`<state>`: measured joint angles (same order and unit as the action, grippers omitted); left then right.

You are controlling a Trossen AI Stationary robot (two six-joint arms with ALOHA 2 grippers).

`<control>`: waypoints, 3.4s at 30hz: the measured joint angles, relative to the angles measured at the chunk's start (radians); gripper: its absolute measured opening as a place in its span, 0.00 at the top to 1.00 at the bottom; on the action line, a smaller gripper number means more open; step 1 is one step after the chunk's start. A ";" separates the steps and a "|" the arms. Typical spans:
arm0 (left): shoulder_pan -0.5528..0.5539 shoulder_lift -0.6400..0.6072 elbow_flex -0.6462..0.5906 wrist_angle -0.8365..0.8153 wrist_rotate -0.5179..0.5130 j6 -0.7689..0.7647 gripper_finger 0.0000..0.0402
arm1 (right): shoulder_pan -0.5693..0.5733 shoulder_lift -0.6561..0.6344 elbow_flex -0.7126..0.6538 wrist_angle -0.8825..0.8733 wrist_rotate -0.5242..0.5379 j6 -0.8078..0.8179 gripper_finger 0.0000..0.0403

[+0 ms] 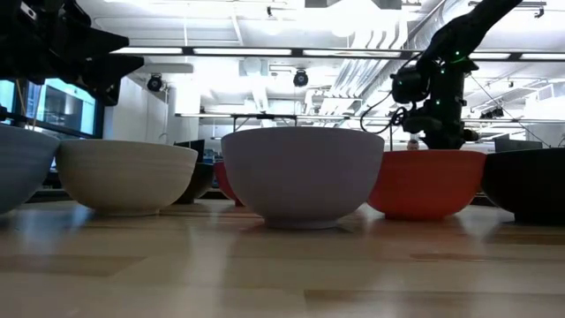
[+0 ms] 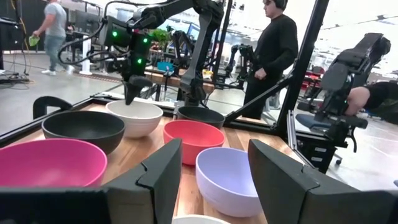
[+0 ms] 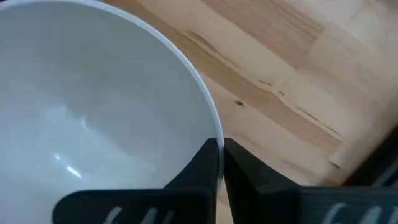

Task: Nest bowls inside each other
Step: Stack the right white bowl on top of the middle black bowl, then stack the top black bowl on top of the white bowl

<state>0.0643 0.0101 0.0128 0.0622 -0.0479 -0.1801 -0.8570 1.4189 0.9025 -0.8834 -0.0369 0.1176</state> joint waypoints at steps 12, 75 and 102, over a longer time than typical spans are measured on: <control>0.000 0.000 0.000 -0.039 0.000 0.000 0.57 | 0.000 0.000 0.126 -0.119 0.000 -0.010 1.00; 0.000 0.000 0.000 -0.049 0.000 -0.001 0.57 | 0.209 0.607 0.767 -0.182 -0.100 0.008 1.00; 0.001 0.000 0.000 0.077 -0.015 -0.001 0.57 | 0.300 0.234 0.766 -0.095 -0.346 -0.210 0.65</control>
<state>0.0650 0.0105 0.0124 0.1392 -0.0628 -0.1806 -0.5565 1.6527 1.6688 -0.9784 -0.3827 -0.0926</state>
